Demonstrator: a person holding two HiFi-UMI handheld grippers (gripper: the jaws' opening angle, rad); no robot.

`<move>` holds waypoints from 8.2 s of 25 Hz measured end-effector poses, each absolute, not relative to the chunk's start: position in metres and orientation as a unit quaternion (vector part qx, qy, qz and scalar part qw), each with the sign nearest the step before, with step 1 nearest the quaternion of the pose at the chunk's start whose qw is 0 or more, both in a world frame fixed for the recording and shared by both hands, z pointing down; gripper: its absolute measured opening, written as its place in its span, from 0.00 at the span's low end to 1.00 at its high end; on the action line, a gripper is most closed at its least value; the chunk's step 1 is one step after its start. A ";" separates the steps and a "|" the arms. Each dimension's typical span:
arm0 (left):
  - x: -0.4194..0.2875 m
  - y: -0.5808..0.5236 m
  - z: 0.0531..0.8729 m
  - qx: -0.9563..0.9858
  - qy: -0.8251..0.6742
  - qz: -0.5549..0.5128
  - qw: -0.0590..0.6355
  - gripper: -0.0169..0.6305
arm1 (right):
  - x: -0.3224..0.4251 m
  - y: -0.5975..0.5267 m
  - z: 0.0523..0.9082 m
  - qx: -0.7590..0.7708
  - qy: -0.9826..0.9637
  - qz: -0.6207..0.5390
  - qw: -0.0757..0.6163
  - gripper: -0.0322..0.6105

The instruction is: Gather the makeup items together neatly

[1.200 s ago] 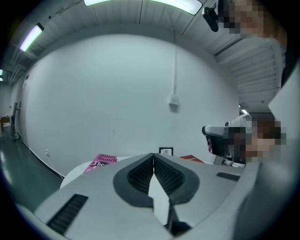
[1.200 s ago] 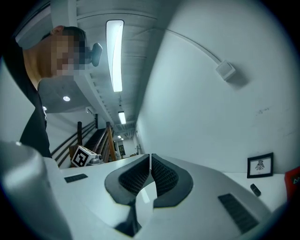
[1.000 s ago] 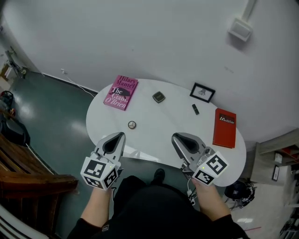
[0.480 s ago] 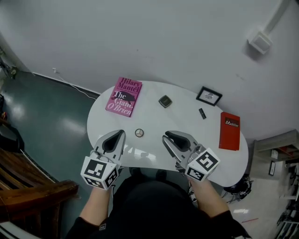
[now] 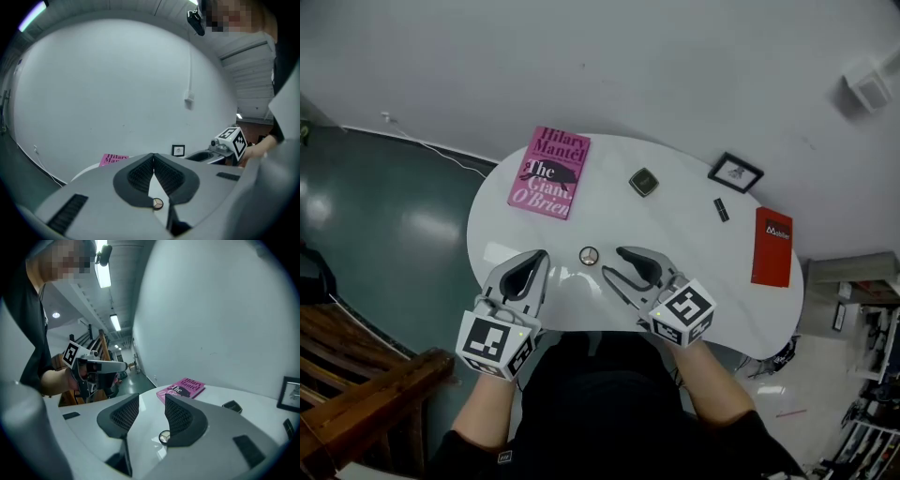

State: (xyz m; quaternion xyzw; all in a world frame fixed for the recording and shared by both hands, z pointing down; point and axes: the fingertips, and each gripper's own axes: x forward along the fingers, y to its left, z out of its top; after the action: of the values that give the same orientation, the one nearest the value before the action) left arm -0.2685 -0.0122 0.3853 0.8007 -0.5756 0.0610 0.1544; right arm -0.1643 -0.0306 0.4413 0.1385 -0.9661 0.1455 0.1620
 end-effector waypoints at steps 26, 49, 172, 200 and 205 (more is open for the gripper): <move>-0.292 -0.014 0.457 0.787 -0.577 0.061 0.210 0.05 | -0.206 -0.043 0.653 0.124 -0.905 0.078 0.400 0.40; -0.201 -0.089 0.410 0.799 -0.566 0.074 0.188 0.05 | -0.071 -0.142 0.593 0.200 -0.907 0.101 0.356 0.40; -0.098 -0.158 0.633 0.686 -0.619 0.285 0.254 0.47 | 0.142 -0.133 0.395 0.320 -0.929 0.171 0.076 0.11; -0.091 -0.152 0.641 0.793 -0.453 0.358 0.195 0.53 | 0.117 -0.131 0.388 0.325 -0.926 0.182 0.055 0.11; -0.097 -0.146 0.638 0.755 -0.529 0.300 0.245 0.53 | 0.114 -0.131 0.389 0.327 -0.925 0.186 0.058 0.11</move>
State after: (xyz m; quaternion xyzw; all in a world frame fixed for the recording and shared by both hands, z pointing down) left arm -0.0968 -0.1458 0.6381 0.7550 -0.5289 0.3002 0.2455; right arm 0.1144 -0.1315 0.3891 0.3267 -0.9248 0.1858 0.0584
